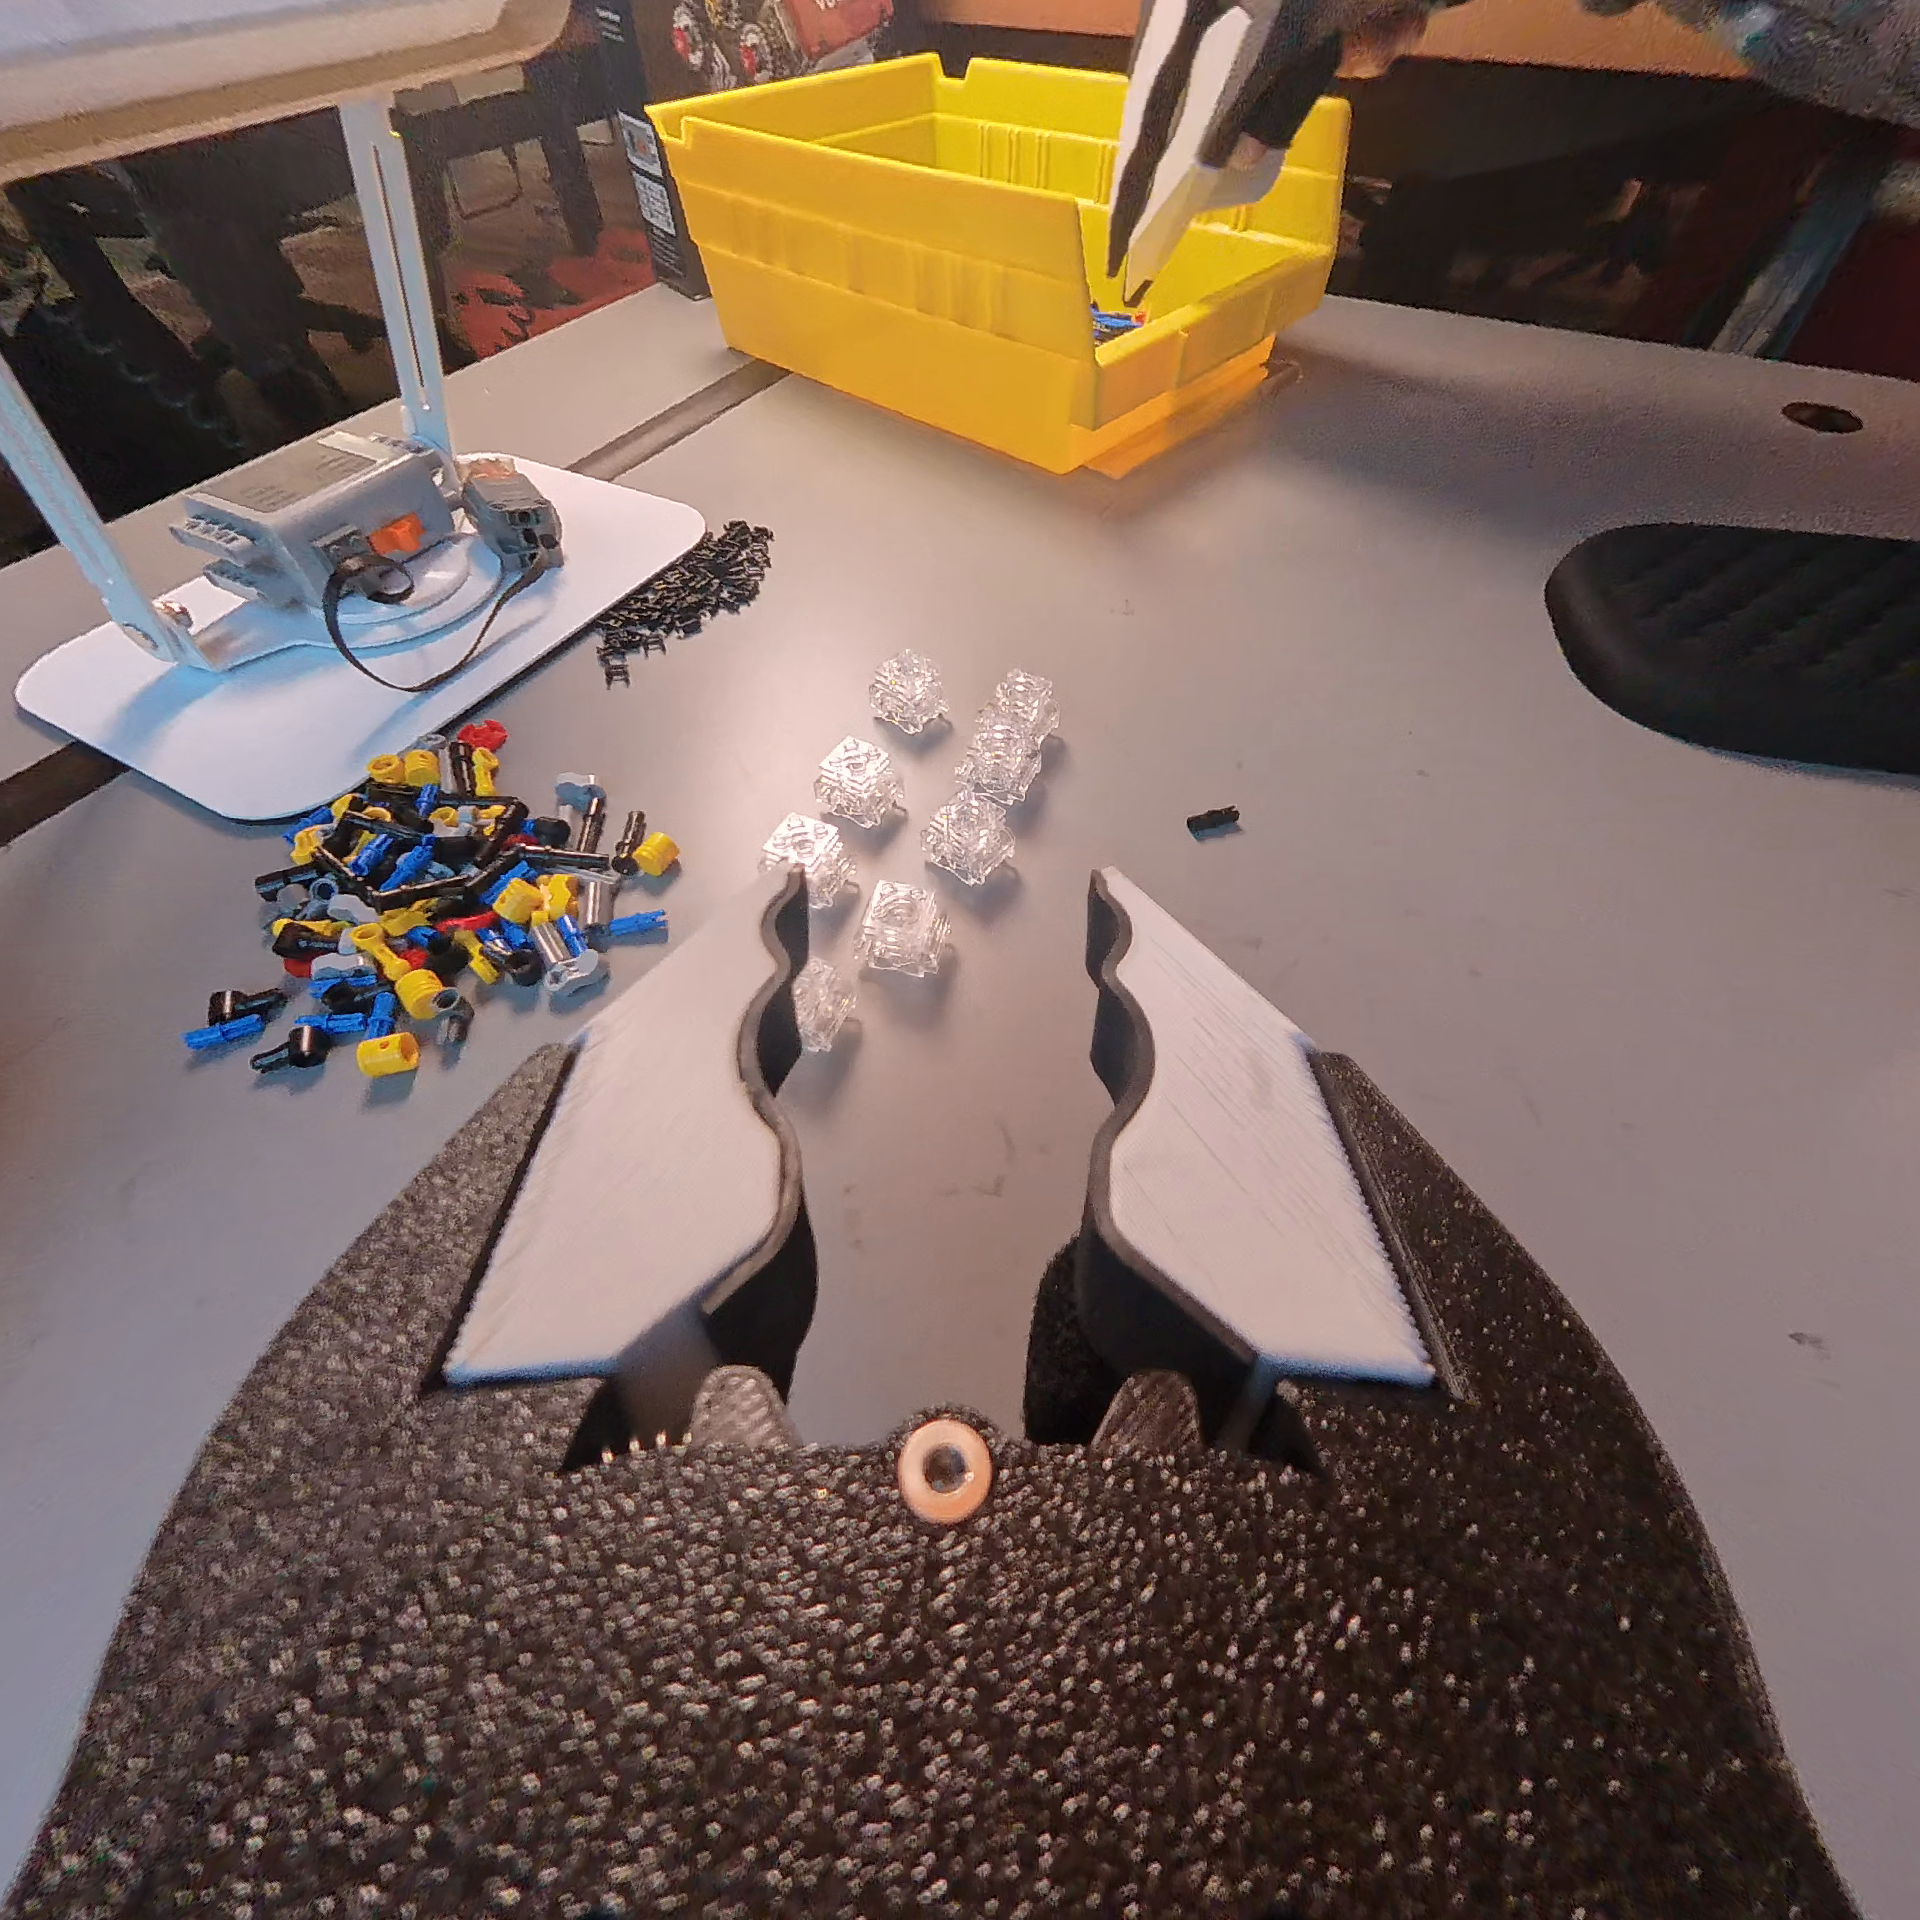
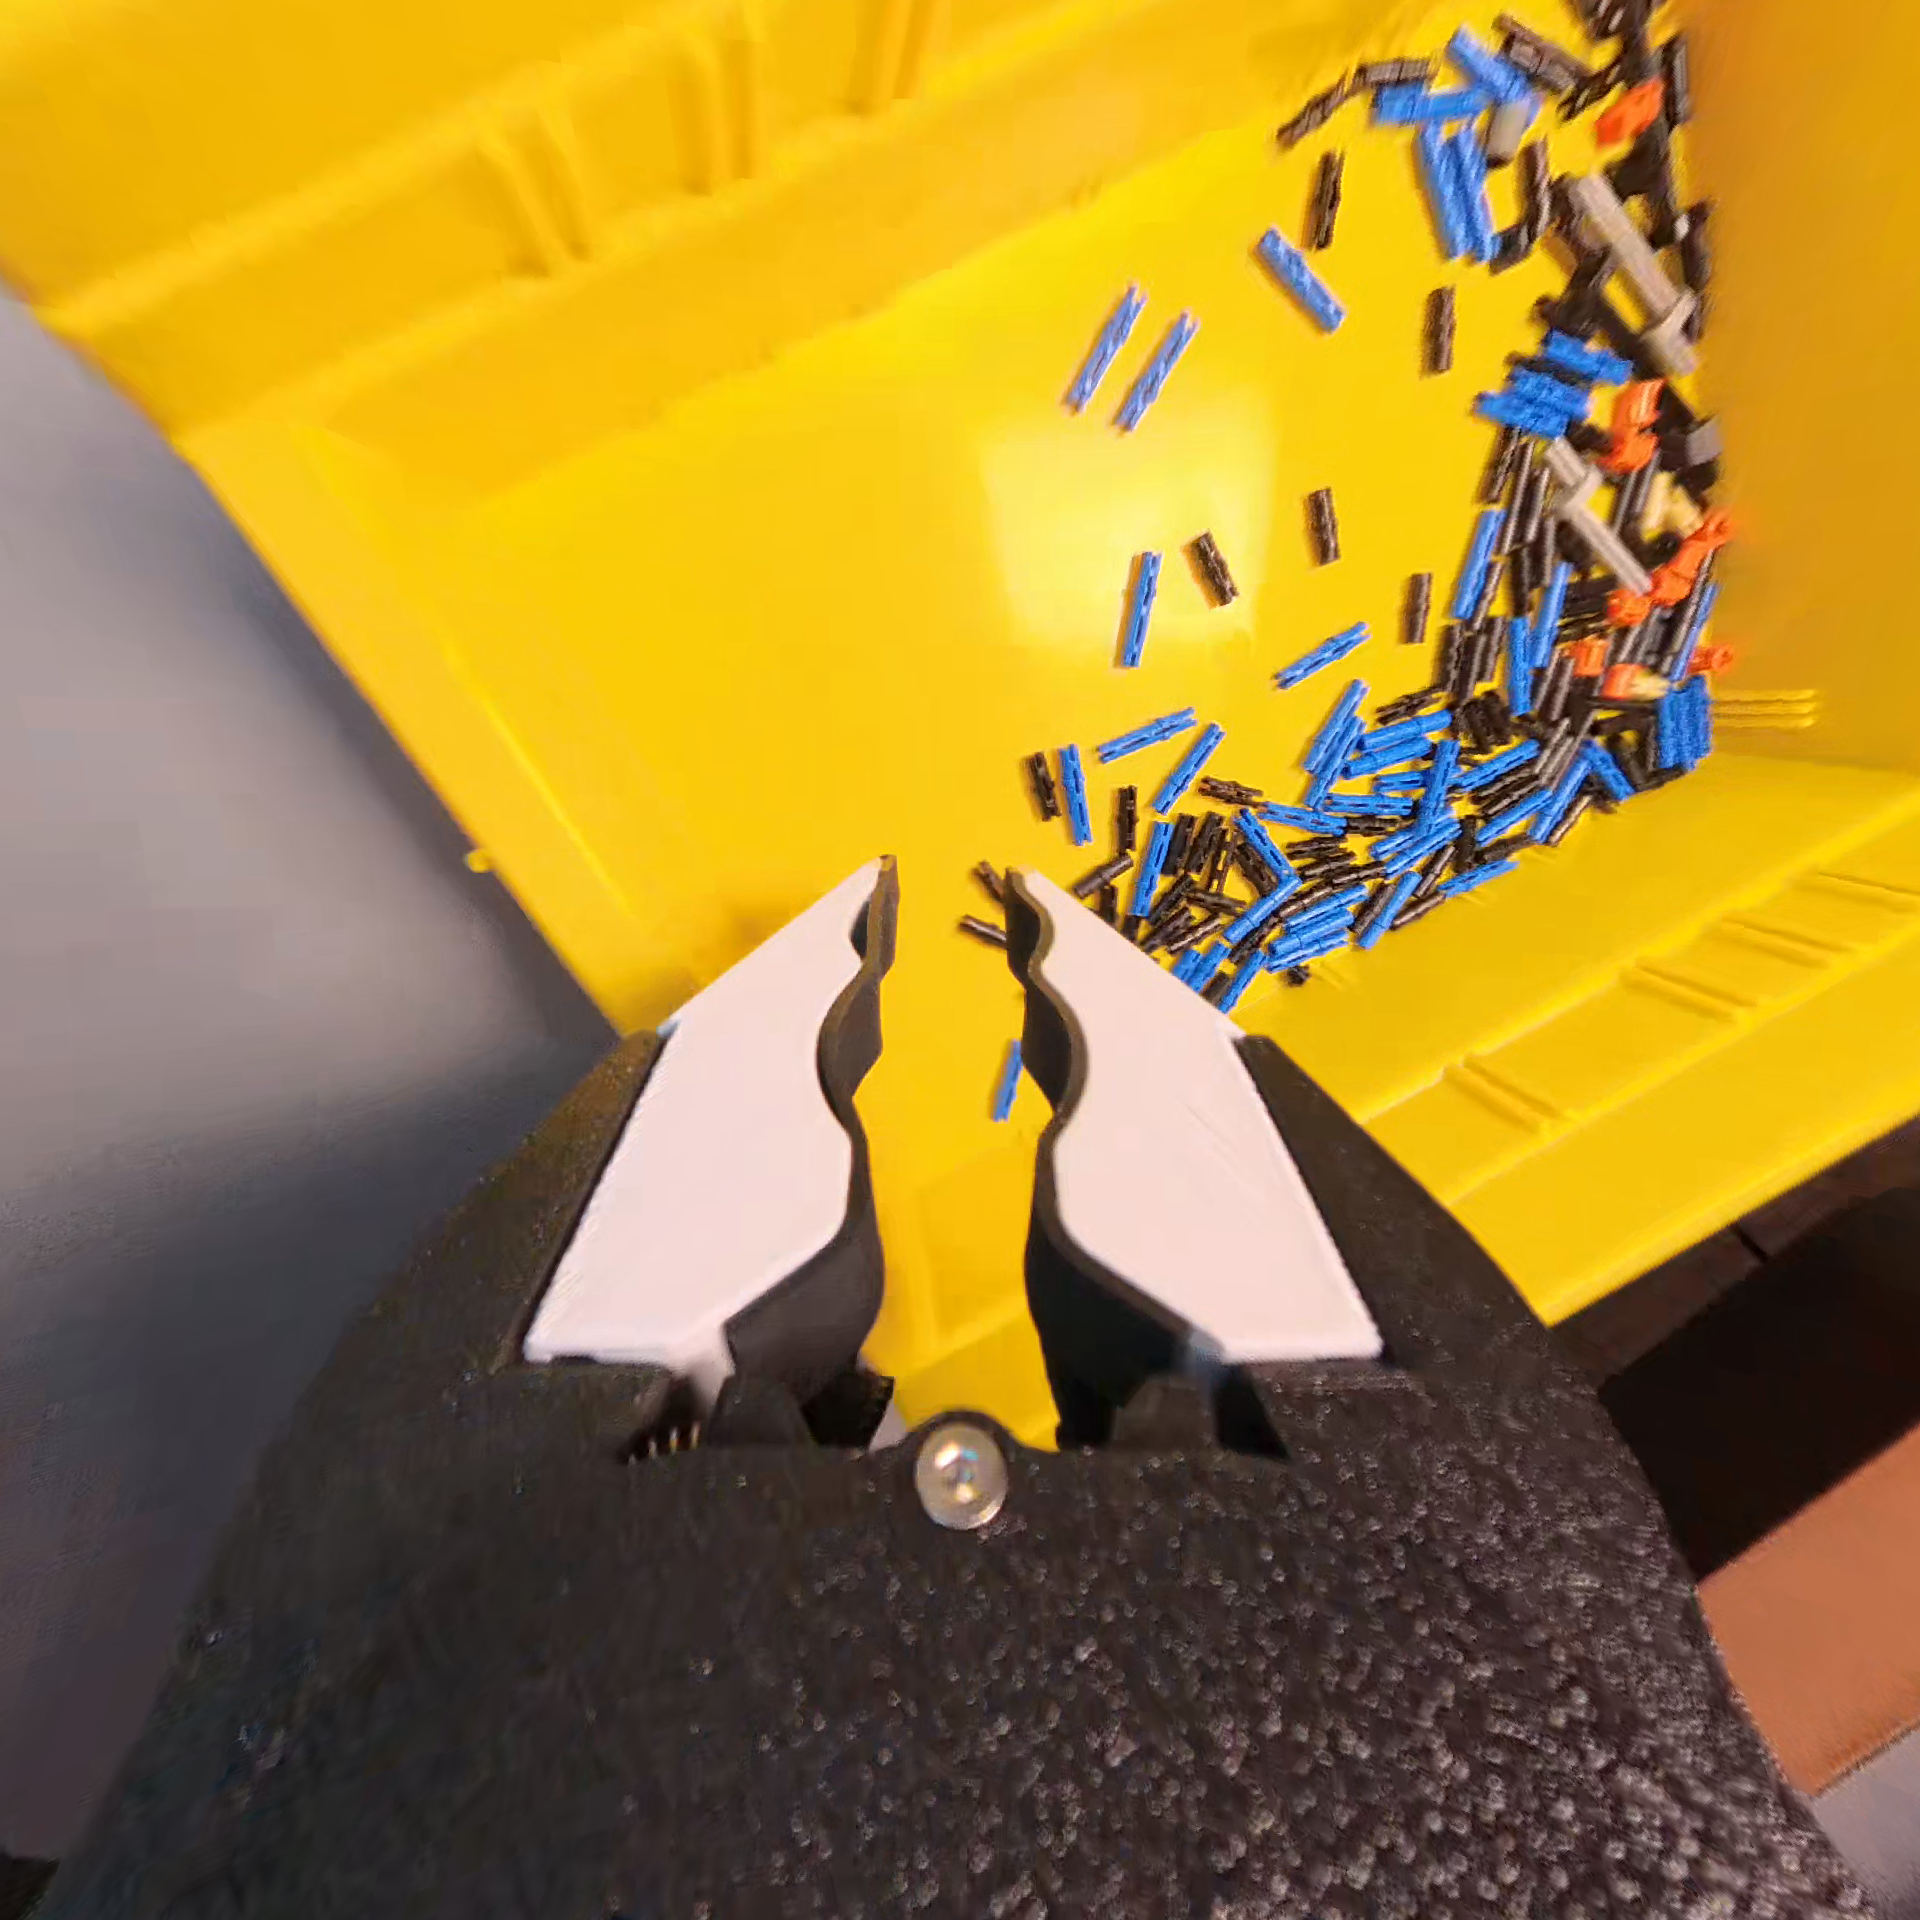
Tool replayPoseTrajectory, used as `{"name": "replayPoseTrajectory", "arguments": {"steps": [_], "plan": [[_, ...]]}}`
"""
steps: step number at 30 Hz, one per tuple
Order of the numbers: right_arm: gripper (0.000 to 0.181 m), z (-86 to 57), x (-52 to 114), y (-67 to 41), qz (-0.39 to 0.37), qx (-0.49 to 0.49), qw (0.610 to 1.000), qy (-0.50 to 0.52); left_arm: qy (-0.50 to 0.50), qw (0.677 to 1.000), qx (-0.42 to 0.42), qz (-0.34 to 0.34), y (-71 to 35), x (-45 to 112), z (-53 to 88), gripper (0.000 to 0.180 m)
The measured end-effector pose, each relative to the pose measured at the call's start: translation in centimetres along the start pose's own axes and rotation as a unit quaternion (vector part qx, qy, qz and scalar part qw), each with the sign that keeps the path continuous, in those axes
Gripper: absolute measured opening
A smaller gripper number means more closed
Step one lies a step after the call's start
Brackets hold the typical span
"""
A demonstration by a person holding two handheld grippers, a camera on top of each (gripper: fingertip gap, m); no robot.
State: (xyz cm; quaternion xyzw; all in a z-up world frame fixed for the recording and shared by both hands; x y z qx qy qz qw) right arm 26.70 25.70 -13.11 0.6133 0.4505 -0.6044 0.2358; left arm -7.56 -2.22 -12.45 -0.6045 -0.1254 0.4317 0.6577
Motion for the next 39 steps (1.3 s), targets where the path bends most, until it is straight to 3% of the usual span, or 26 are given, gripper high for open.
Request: {"name": "replayPoseTrajectory", "arguments": {"steps": [3,20,30,39], "plan": [[0.020,-1.0,2.4,-0.2,0.034,0.000,0.999,0.004,0.003,1.000,0.017,0.010,0.2,0.3,-0.4,0.051],[0.008,-1.9,3.9,-1.0,0.057,0.014,0.997,-0.047,0.016,1.000,0.021,0.016,0.6,0.5,-0.7,0.050],[0.033,-1.6,3.9,-0.5,0.063,0.010,0.997,-0.052,0.016,0.999,0.022,0.019,0.7,0.5,-0.7,0.050],[0.019,-1.4,3.9,-0.8,0.052,-0.004,0.997,-0.054,0.016,0.999,0.022,0.022,0.9,0.6,-0.6,0.050]]}}
Point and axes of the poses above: each gripper's, where its closed fingertips meet, x out along the fingers, y out of its underside, z = x × y across the jaws, the point moved 3 cm from there along -x, back along the fingers, and after that the axes turned 14 degrees about x, right-handed, at the moved point
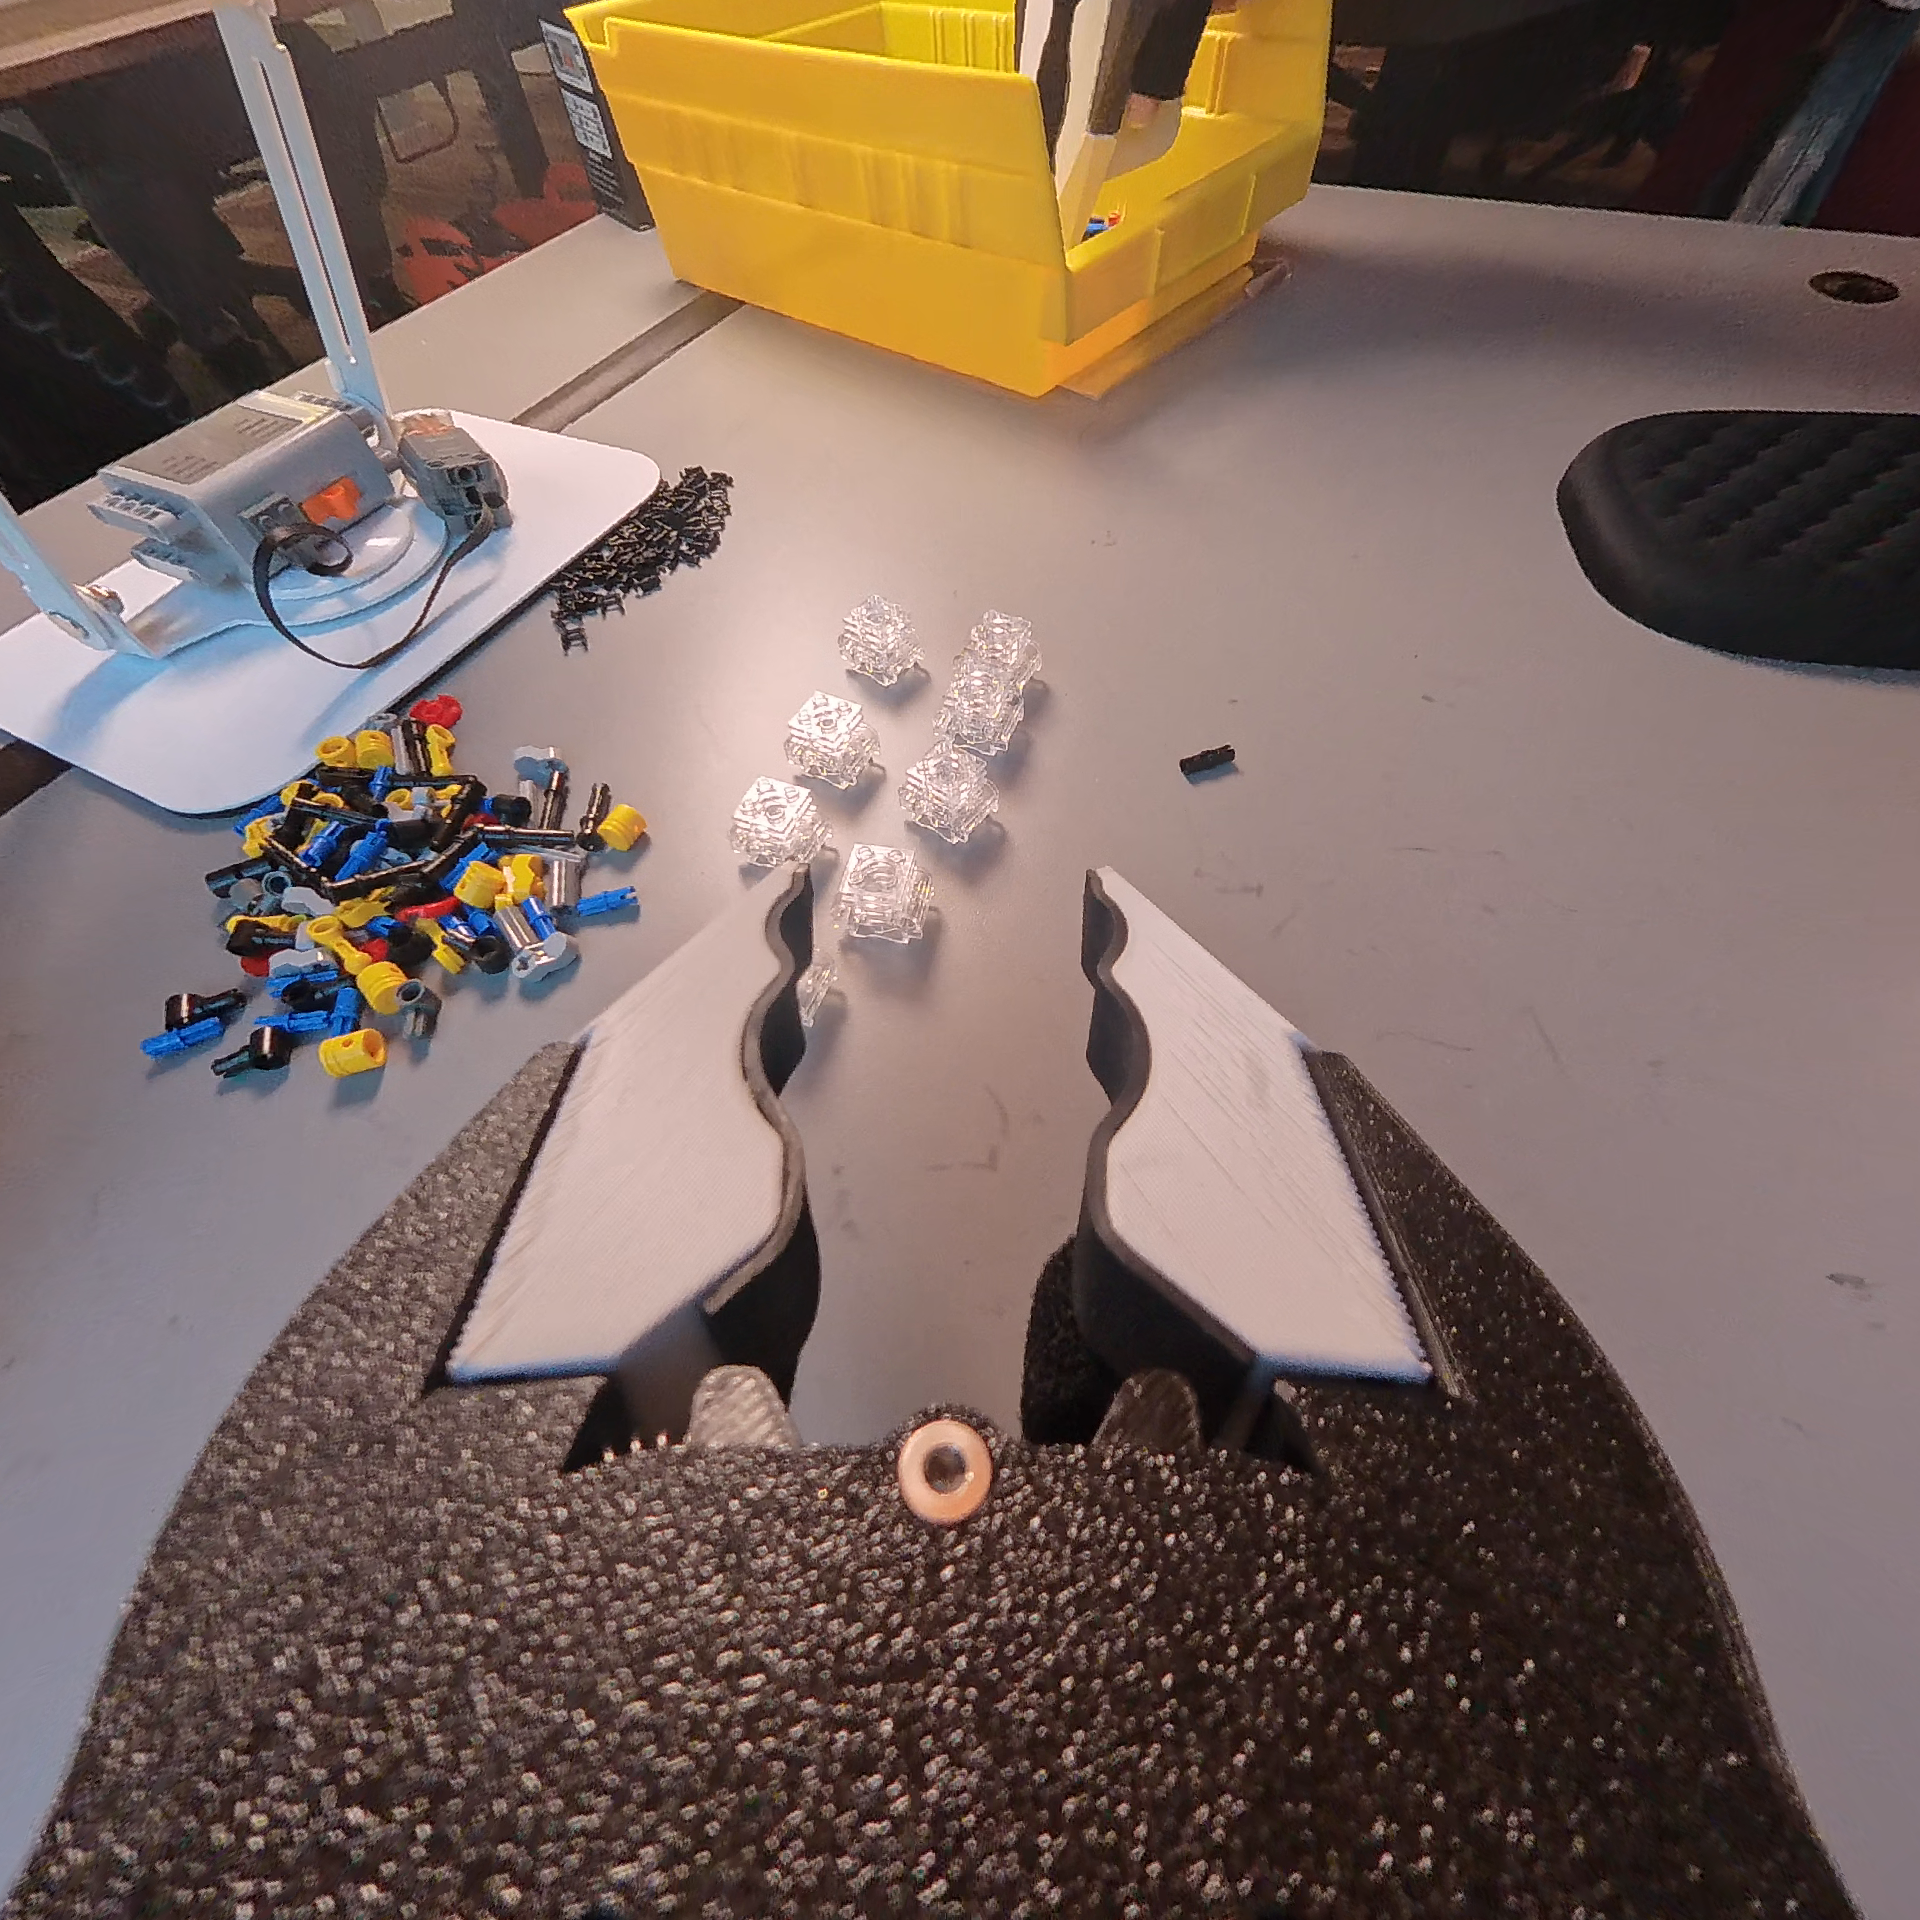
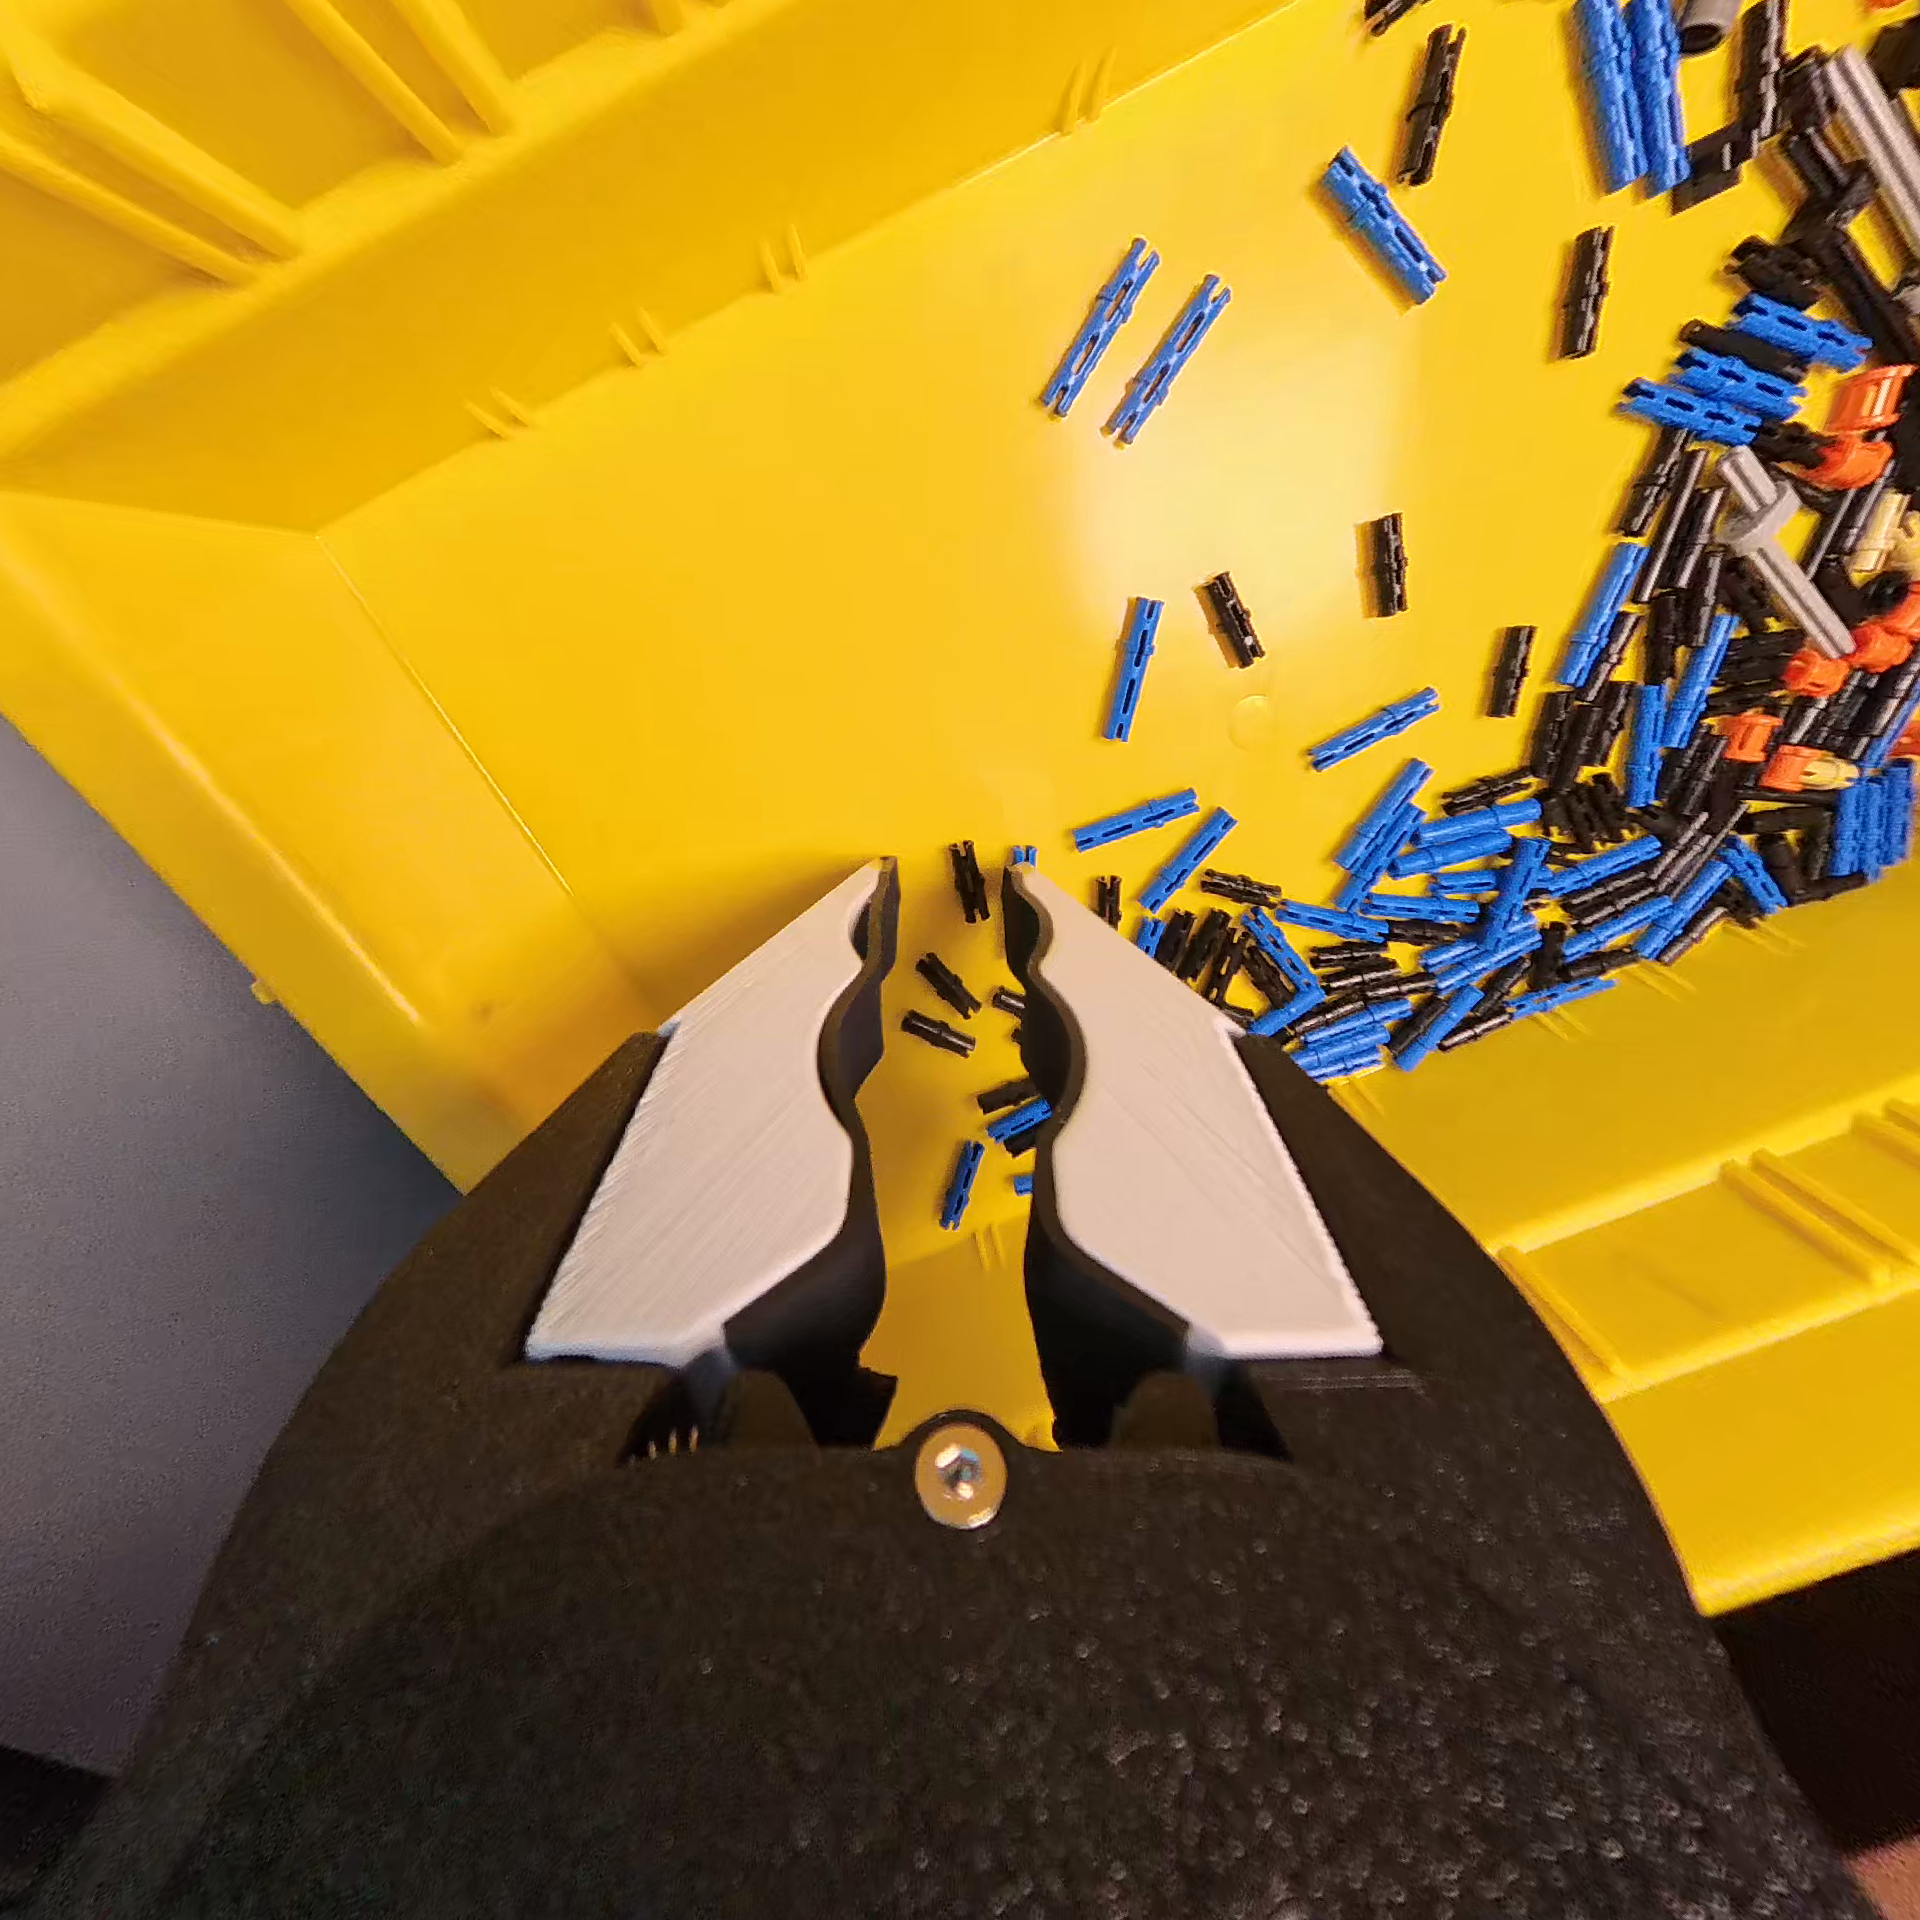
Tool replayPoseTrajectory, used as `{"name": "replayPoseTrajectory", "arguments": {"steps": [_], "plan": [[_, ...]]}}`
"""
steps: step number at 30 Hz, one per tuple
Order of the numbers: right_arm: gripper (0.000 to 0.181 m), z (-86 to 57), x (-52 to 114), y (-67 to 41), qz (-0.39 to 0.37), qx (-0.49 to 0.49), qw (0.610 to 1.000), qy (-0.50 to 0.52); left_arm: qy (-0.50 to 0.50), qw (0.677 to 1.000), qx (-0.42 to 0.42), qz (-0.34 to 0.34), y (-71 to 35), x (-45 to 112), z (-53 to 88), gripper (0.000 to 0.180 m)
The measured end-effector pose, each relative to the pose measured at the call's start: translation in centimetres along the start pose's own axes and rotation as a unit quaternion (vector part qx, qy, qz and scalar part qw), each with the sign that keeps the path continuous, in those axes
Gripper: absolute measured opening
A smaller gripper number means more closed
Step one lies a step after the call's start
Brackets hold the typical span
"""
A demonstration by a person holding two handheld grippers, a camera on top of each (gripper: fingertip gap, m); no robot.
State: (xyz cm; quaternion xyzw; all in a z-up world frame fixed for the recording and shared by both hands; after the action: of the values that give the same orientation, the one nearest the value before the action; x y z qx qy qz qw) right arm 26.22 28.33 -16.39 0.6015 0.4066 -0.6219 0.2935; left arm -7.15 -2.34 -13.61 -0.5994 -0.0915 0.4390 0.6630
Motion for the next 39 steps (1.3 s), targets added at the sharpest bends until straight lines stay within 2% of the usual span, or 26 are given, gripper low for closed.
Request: {"name": "replayPoseTrajectory", "arguments": {"steps": [6,15,17,19,22,26,29,35,39], "plan": [[0.013,0.1,0.3,0.4,0.027,0.017,0.999,-0.027,0.001,1.000,-0.001,0.001,0.1,0.0,0.0,0.050],[0.004,0.9,0.1,0.5,0.010,-0.005,0.999,-0.031,0.006,1.000,0.006,0.000,-0.1,0.0,-0.2,0.049],[0.004,2.0,-1.1,-0.4,-0.028,-0.011,0.999,-0.039,0.006,1.000,0.010,0.001,-0.1,0.0,-0.3,0.049],[0.004,5.1,-4.4,-2.4,-0.114,-0.030,0.991,-0.068,0.004,1.000,0.012,0.001,-0.1,-0.1,-0.3,0.049],[0.004,13.0,-9.3,-3.8,-0.207,-0.106,0.966,-0.112,0.003,1.000,0.006,-0.001,-0.2,-0.1,-0.2,0.048],[0.004,22.5,-7.7,-3.6,-0.214,-0.172,0.954,-0.123,0.000,1.000,-0.004,-0.008,-0.4,-0.1,0.0,0.049],[0.004,27.4,-4.3,-3.7,-0.210,-0.158,0.950,-0.167,-0.002,1.000,0.000,-0.007,-0.4,-0.2,-0.1,0.050],[0.005,30.9,-0.7,-3.4,-0.203,-0.160,0.951,-0.172,-0.011,1.000,-0.008,-0.016,-0.8,-0.7,0.3,0.050],[0.018,28.0,-3.6,-3.6,-0.253,-0.129,0.946,-0.157,-0.017,0.999,-0.031,-0.034,-1.1,-0.9,0.8,0.053]]}}
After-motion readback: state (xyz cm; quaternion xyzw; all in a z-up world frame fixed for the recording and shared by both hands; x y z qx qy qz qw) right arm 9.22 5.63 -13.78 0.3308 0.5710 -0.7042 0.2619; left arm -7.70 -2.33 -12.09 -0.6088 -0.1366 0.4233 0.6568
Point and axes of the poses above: each gripper's, where its closed fingertips meet, x out along the fingers, y out of its underside, z = x × y across the jaws, the point moved 3 cm from there along -x, back along the fingers, and after that the axes turned 14 degrees about x, right-handed, at the moved point
